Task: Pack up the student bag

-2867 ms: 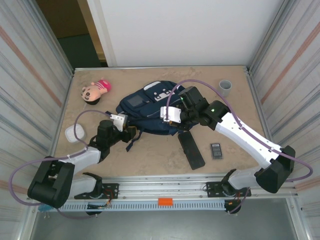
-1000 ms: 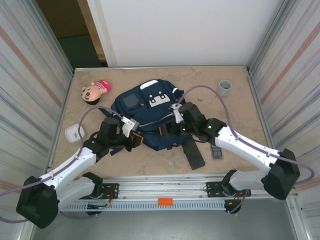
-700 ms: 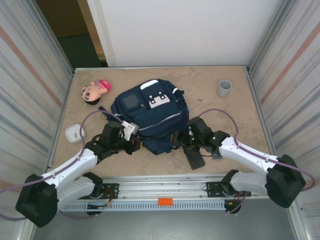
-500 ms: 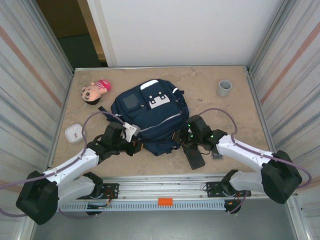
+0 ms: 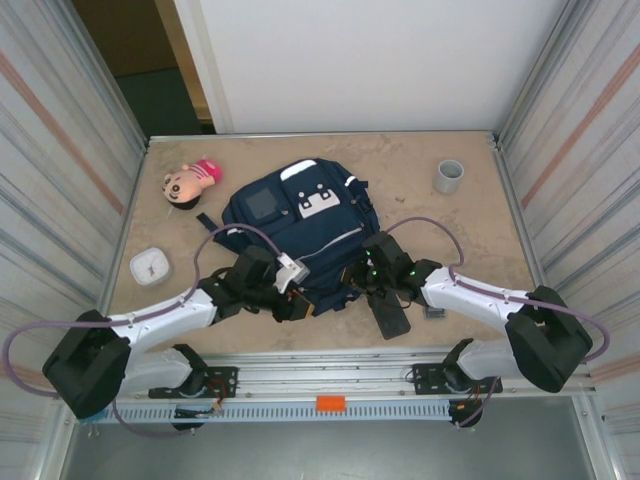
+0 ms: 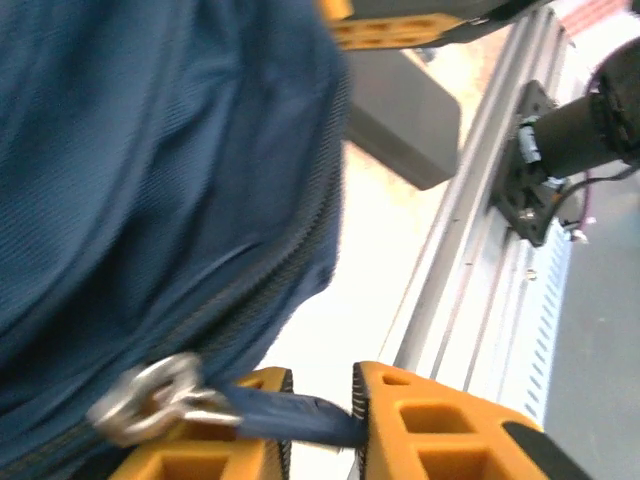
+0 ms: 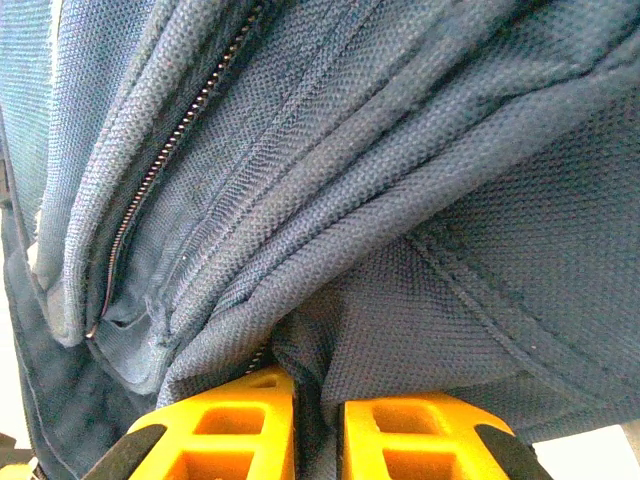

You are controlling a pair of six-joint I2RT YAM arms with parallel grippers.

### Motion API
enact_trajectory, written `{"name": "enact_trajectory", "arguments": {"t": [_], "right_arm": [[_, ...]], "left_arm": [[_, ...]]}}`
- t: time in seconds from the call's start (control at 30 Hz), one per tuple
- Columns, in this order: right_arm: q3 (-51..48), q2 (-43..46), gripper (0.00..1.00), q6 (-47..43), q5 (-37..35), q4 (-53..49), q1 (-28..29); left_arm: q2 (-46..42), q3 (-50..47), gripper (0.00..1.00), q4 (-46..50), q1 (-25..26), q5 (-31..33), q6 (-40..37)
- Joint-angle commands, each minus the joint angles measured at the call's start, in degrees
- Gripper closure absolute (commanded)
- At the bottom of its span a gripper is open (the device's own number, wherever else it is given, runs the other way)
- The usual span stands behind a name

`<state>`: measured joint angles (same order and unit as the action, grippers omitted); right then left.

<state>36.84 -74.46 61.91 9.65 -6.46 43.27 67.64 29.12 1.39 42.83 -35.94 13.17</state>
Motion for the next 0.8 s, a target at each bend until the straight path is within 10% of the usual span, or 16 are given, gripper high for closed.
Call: {"name": "enact_trajectory", "arguments": {"t": [0.0, 0.33, 0.77], "right_arm": [[2.31, 0.81, 0.87, -2.85, 0.86, 2.03, 0.02], [9.25, 9.2, 0.7, -21.92, 4.72, -17.19, -5.25], [14.69, 13.85, 0.5, -31.82, 3.24, -27.65, -2.12]], "left_arm": [[-0.28, 3.43, 0.7, -2.71, 1.56, -5.27, -2.39], [-13.4, 7.97, 0.37, 17.36, -0.88, 9.83, -25.64], [-10.62, 9.24, 0.24, 30.03, -11.11, 14.99, -63.41]]}}
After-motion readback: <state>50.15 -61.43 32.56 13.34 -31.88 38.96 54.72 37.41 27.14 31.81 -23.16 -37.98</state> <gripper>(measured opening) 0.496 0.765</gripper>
